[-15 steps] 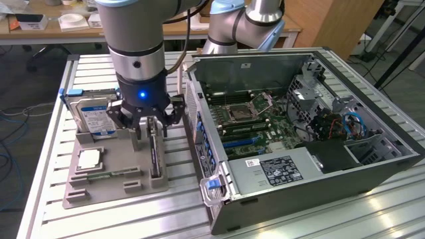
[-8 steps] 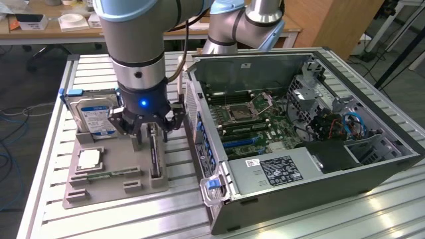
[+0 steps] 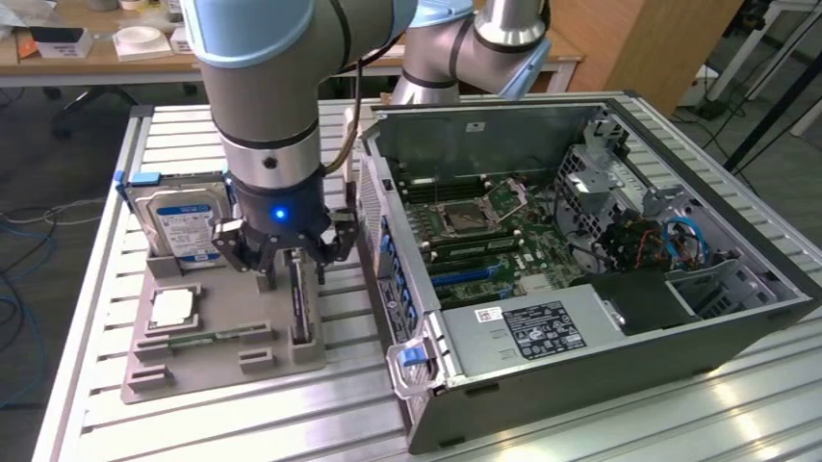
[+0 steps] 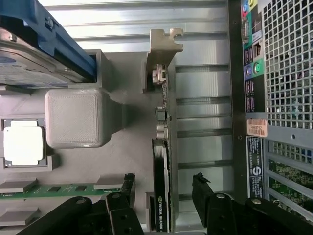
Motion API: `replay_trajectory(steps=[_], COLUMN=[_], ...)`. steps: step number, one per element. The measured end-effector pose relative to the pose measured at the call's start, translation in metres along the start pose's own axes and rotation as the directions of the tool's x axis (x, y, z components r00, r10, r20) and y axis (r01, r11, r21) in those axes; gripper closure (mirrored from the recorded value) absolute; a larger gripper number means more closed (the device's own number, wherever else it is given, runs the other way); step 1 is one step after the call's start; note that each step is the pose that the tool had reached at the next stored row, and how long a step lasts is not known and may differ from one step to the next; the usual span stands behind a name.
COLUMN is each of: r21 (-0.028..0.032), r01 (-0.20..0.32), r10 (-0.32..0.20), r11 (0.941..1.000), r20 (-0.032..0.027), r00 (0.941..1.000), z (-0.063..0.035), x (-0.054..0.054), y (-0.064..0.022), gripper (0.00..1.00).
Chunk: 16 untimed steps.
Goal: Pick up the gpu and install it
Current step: 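Pick up the gpu and move the gpu toward the slot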
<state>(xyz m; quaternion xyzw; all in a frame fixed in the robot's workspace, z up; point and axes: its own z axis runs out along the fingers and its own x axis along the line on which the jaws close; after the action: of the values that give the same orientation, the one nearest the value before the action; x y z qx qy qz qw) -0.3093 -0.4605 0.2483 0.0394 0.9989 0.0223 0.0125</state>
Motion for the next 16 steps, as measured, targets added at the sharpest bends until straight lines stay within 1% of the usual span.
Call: replay_trajectory(steps=[6,11,16], r21=[-0.0001,0.0001,0.0002], r01=[-0.001,-0.001,-0.001], r10=[0.001,0.001,0.001], r11=[1.0000,1.0000,1.0000], r20=[0.0001,0.0000,0.0000], r00=[1.0000,1.0000,1.0000], z=[0.0107,0.0111,0.0140], x=[0.000,0.000,0.000], y=[-0.0008,-0.0008,-0.0008], gripper=[0.41,0.41,0.41])
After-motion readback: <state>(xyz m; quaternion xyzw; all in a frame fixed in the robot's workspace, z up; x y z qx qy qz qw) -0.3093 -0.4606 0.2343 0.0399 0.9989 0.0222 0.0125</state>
